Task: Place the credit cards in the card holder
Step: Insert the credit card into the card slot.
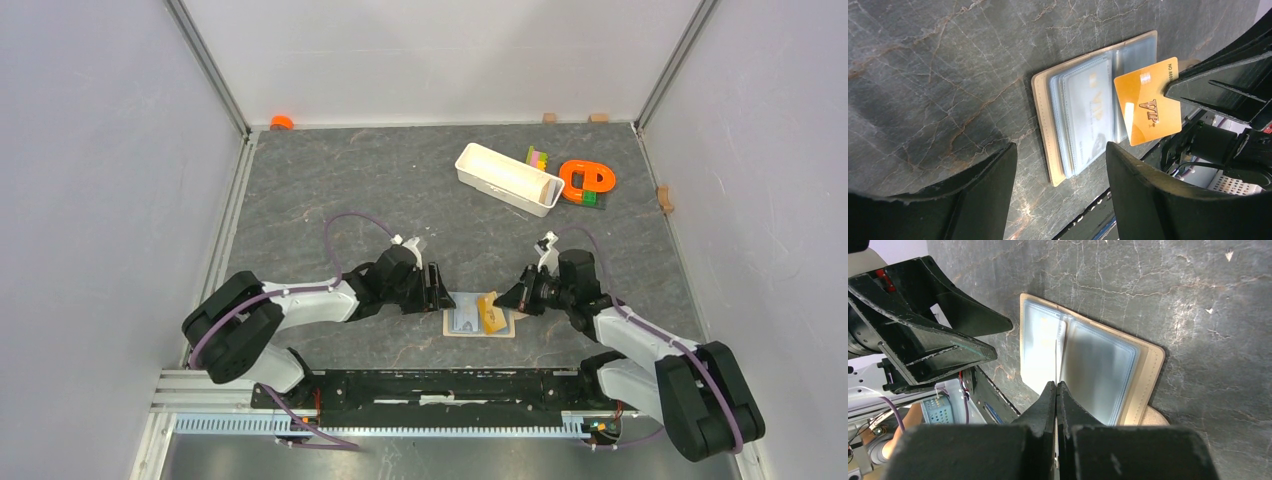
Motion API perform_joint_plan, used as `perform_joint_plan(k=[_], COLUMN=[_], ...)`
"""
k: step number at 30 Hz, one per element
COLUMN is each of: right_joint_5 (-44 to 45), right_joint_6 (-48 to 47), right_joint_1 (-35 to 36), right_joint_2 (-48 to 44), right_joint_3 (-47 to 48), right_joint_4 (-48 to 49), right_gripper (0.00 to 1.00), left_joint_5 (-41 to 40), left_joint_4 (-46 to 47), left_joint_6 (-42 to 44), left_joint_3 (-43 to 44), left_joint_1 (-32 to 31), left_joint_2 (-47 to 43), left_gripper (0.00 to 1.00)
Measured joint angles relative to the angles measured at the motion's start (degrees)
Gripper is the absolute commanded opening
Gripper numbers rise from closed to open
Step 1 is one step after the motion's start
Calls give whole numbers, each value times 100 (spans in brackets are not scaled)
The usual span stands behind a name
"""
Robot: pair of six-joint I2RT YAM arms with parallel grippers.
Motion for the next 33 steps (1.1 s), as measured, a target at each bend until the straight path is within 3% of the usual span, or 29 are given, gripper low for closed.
perform_joint_plan(k=[19,33], right_joint_5=[136,588], right_joint_6=[144,291], right_joint_1=[120,382], right_joint_2=[514,1008], right_joint_3=[-278,-330], right_joint_4=[625,1440], right_gripper=[0,0], left_joint_5=[7,46], left_joint_4=[321,428], left_joint_6=[0,0], left_joint_3=[-22,-22], left_joint_1=[-22,-22], left_joint_2=[299,400], left_gripper=[56,51])
